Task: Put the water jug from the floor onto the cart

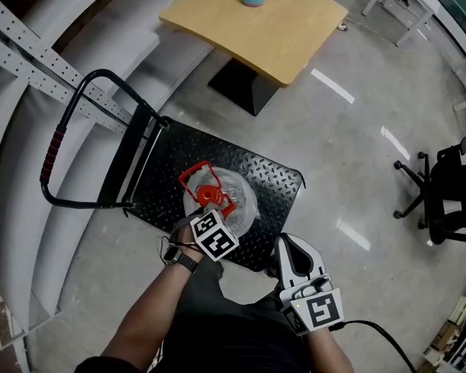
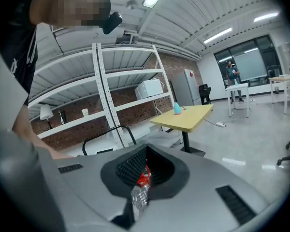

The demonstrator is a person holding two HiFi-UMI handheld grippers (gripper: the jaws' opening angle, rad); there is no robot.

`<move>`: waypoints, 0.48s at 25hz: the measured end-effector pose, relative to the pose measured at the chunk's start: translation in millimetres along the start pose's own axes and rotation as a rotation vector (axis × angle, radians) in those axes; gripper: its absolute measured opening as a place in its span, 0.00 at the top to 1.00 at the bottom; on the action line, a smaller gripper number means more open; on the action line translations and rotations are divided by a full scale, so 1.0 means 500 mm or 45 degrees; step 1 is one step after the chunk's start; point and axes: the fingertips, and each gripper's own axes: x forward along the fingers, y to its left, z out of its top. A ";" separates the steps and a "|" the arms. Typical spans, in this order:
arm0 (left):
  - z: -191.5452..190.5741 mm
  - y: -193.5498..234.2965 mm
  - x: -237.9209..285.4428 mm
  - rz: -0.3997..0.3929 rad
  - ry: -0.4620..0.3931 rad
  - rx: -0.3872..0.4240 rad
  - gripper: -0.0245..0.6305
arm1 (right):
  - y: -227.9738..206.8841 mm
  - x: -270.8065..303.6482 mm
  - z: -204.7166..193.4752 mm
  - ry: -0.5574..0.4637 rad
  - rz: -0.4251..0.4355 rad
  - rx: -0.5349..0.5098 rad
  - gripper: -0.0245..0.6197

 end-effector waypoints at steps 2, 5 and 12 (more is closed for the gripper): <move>0.003 -0.025 0.010 -0.008 -0.029 0.002 0.96 | 0.002 0.013 -0.008 -0.001 0.011 -0.001 0.96; 0.020 -0.071 0.027 -0.032 -0.071 0.023 0.96 | 0.006 0.027 -0.017 -0.017 0.031 -0.008 0.96; 0.069 -0.135 0.061 -0.092 -0.137 0.064 0.91 | -0.012 0.030 -0.050 -0.026 0.034 0.006 0.96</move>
